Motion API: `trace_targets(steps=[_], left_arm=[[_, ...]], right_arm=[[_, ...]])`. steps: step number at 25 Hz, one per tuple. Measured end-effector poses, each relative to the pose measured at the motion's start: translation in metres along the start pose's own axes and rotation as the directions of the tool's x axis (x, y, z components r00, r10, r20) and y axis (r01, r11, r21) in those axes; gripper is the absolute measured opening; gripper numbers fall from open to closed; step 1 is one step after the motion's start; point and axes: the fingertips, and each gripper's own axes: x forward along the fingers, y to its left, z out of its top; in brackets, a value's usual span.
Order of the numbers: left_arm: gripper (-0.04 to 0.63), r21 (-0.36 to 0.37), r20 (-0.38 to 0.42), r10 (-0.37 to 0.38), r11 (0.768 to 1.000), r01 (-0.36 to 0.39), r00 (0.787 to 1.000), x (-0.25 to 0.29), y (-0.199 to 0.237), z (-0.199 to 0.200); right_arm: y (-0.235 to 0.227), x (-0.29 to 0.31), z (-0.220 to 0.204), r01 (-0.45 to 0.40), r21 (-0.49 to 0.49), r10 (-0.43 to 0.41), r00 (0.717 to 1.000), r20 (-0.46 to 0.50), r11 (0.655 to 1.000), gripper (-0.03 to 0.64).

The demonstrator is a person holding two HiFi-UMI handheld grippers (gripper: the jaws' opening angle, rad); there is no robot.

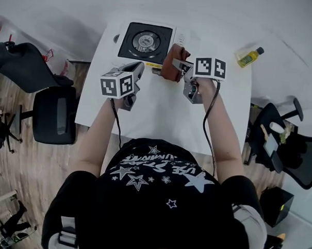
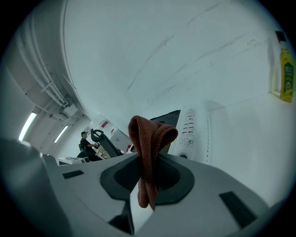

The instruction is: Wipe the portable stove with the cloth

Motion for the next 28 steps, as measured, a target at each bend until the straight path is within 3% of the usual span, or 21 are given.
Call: trace_targets(steps=[12, 21, 28], left_arm=[[0.008, -0.085, 0.052, 0.140, 0.987, -0.135, 0.989, -0.113, 0.042, -0.031], [0.008, -0.138, 0.093, 0.176, 0.977, -0.162, 0.980, -0.191, 0.039, -0.064], [0.009, -0.163, 0.103, 0.167, 0.975, -0.149, 0.981, -0.224, 0.030, -0.097]], right_arm=[[0.075, 0.030, -0.059, -0.059, -0.047, 0.055, 0.995, -0.082, 0.997, 0.067], [0.125, 0.027, -0.114, -0.084, -0.049, 0.078, 0.991, -0.112, 0.995, 0.067], [0.141, 0.008, -0.164, -0.055, -0.067, 0.044, 0.988, -0.149, 0.996, 0.067]])
